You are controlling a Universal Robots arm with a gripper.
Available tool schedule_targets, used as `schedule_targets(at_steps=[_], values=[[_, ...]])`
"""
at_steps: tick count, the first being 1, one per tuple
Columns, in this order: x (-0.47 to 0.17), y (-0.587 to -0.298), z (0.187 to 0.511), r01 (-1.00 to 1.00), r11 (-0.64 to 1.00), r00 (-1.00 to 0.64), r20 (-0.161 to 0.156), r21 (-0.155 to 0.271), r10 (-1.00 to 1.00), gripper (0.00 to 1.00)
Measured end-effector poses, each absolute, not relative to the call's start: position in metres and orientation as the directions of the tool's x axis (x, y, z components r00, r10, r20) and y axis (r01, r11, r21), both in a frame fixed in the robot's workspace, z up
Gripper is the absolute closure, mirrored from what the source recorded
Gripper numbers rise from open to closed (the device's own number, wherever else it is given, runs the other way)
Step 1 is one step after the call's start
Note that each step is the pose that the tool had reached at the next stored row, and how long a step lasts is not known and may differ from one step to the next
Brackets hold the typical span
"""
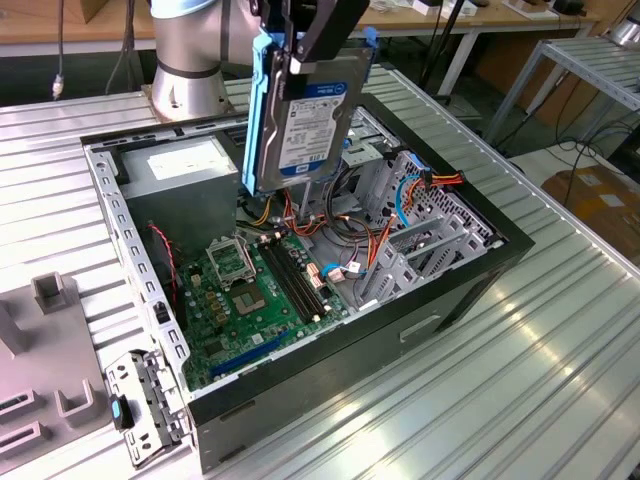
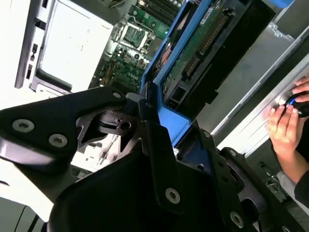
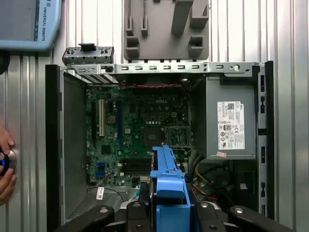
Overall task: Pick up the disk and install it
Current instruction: 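Pick up the disk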
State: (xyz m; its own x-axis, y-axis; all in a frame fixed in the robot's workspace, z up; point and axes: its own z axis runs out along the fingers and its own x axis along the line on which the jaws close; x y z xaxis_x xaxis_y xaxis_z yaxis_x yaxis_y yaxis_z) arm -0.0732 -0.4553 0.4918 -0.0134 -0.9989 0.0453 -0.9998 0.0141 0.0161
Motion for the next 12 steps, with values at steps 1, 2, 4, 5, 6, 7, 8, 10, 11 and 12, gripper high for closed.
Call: schedule_targets(at_steps=[1,2,4,5,6,7,8,10,11,12], values=[[-0.073,-0.459,0.491,-1.0,0.014,-0.013,0.045,0.016,-0.999,0.63],[-0.073,-0.464,0.491,-1.0,0.014,-0.013,0.045,0.016,-0.999,0.63],[-0.073,-0.473,0.49,-1.0,0.014,-0.013,0.045,0.016,-0.999,0.63],[-0.073,-0.477,0.49,-1.0,0.014,-0.013,0.045,0.016,-0.999,0.63],[-0.072,-0.48,0.489,-1.0,0.014,-0.013,0.045,0.016,-0.999,0.63],[-0.072,-0.483,0.489,-1.0,0.014,-0.013,0.045,0.016,-0.999,0.63],[-0.071,-0.486,0.488,-1.0,0.014,-0.013,0.045,0.016,-0.999,0.63],[-0.071,-0.494,0.487,-1.0,0.014,-0.013,0.045,0.016,-0.999,0.63],[-0.069,-0.496,0.486,-1.0,0.014,-0.014,0.045,0.013,-0.999,0.63],[-0.068,-0.497,0.486,-1.0,0.014,-0.014,0.045,0.009,-0.999,0.63]])
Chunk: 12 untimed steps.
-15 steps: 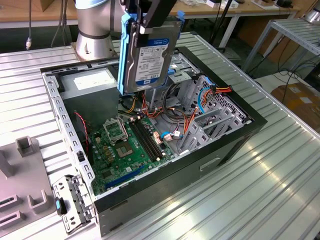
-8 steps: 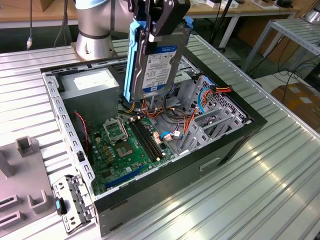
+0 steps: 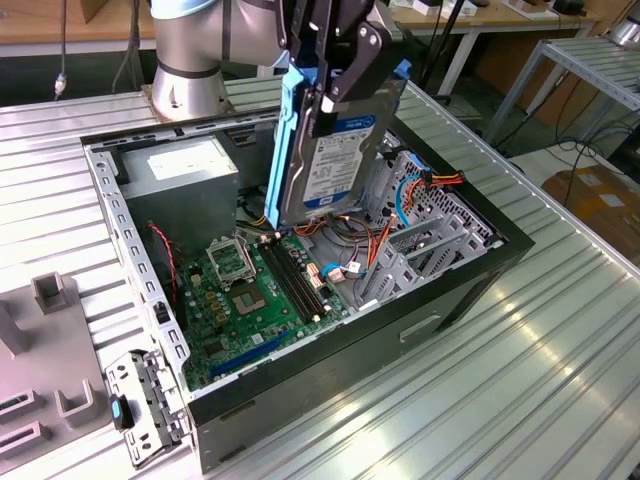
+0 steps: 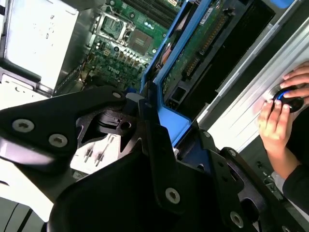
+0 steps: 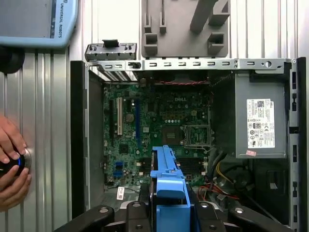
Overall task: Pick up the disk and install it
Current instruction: 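Pick up the disk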
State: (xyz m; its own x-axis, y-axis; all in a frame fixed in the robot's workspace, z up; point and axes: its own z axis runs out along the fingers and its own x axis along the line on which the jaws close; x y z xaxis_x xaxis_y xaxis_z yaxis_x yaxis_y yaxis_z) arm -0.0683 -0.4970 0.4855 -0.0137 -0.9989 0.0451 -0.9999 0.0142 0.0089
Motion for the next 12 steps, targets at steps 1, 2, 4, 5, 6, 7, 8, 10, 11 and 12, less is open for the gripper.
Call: schedule_targets(at_steps=[1,2,4,5,6,7,8,10,11,12], values=[[-0.067,-0.498,0.485,-1.0,0.014,-0.014,0.045,0.001,-0.999,0.63],[-0.066,-0.498,0.485,-1.0,0.014,-0.014,0.045,-0.007,-0.999,0.63],[-0.063,-0.499,0.485,-1.0,0.014,-0.015,0.045,-0.023,-0.999,0.63],[-0.06,-0.499,0.485,-1.0,0.014,-0.015,0.045,-0.025,-0.999,0.63],[-0.057,-0.5,0.485,-1.0,0.014,-0.015,0.045,-0.025,-0.999,0.63],[-0.055,-0.501,0.484,-1.0,0.014,-0.015,0.045,-0.025,-0.999,0.63],[-0.053,-0.501,0.484,-1.0,0.014,-0.015,0.045,-0.025,-0.999,0.63],[-0.049,-0.505,0.482,-1.0,0.014,-0.015,0.045,-0.025,-0.999,0.63],[-0.048,-0.507,0.482,-1.0,0.014,-0.015,0.045,-0.025,-0.999,0.63],[-0.047,-0.509,0.481,-1.0,0.014,-0.015,0.045,-0.025,-0.999,0.63]])
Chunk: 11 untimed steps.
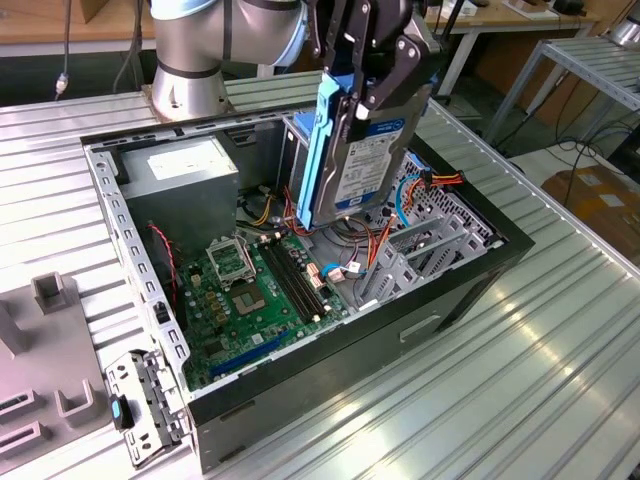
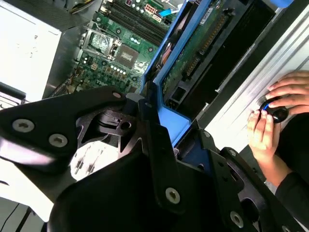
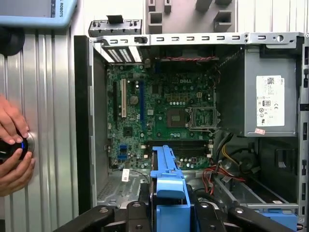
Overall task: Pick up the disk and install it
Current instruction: 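Pick up the disk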
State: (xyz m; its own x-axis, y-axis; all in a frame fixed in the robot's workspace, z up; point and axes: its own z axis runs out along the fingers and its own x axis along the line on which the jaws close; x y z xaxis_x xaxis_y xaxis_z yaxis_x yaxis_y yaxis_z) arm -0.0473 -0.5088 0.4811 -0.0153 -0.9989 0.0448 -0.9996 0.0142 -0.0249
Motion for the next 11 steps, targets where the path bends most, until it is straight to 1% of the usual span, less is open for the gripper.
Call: schedule_targets(at_steps=[8,11], values=[[-0.042,-0.525,0.476,-1.0,0.014,-0.015,0.045,-0.025,-0.999,0.63],[-0.034,-0.527,0.474,-1.0,0.014,-0.015,0.045,-0.025,-0.999,0.63]])
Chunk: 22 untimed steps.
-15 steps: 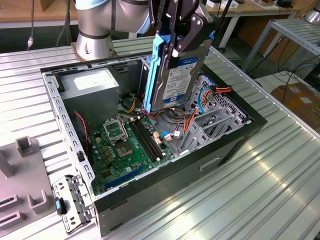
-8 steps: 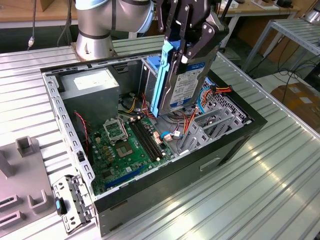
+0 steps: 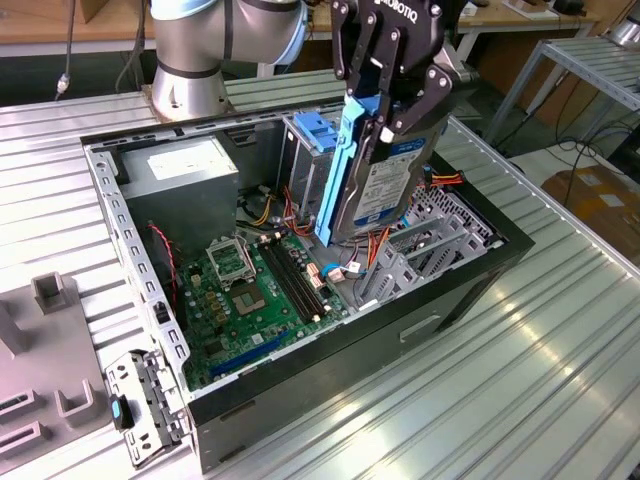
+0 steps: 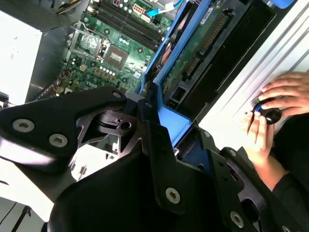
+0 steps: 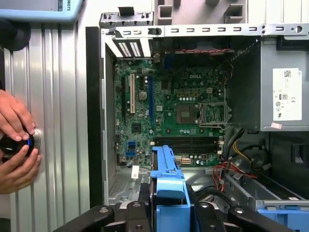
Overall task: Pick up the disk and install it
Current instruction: 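Pick up the disk, then insert the disk into the insertion slot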
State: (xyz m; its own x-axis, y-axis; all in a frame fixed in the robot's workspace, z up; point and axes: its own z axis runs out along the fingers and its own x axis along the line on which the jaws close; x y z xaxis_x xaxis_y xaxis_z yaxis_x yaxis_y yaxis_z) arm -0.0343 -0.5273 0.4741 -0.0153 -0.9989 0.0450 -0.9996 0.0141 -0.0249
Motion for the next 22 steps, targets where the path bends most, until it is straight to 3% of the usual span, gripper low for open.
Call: schedule_targets(at_steps=[7,22], values=[[0.003,-0.528,0.472,-1.0,0.014,-0.015,0.045,-0.025,-0.999,0.63],[0.005,-0.531,0.471,-1.0,0.014,-0.015,0.045,-0.025,-0.999,0.63]])
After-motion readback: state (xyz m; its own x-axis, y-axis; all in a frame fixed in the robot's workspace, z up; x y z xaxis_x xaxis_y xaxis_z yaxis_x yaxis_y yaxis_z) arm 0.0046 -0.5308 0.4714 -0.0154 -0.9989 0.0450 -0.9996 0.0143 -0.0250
